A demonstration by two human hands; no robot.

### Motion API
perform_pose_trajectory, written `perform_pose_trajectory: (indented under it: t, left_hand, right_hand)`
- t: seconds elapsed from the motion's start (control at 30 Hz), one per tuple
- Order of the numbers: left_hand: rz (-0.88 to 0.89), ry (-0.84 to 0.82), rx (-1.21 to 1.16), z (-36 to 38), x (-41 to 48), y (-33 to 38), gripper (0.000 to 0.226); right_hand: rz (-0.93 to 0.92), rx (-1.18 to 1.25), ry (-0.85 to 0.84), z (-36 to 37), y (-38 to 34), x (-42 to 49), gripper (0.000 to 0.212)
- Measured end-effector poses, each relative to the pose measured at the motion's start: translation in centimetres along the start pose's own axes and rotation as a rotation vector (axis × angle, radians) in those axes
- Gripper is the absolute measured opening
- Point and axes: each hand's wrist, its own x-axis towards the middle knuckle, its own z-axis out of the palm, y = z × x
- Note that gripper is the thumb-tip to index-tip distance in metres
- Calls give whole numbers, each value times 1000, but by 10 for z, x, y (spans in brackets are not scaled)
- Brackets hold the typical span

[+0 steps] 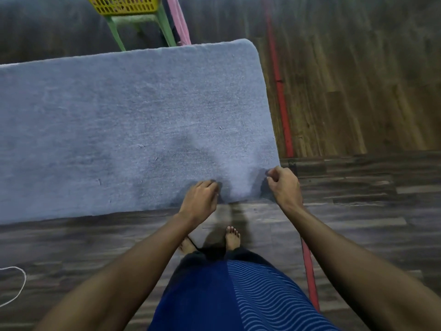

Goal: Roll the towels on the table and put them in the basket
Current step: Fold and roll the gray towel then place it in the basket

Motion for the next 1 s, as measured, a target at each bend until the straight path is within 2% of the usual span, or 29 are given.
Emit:
perform_pose_trajectory:
  t: [0.23, 0.37, 0.57, 0.83, 1.0]
  left_hand:
    - [-199, 127, 9, -42, -38, -57, 2]
    - [-381, 243, 3, -81, -81, -105, 9]
    - [-675, 435, 51, -143, -192, -194, 10]
    - [-1062, 581, 37, -208, -364, -288, 13]
    - [-1255, 680, -12, -241, -441, -332, 13]
  right_hand:
    - [-159, 16, -182, 45, -86, -13, 12]
    - [-268, -6, -308, 90, -156, -29, 11]
    - [-512, -83, -501, 174, -289, -83, 16]
    - [-775, -126, -739, 300, -451, -204, 17]
    - [-913, -170, -833, 370, -534, -268, 14]
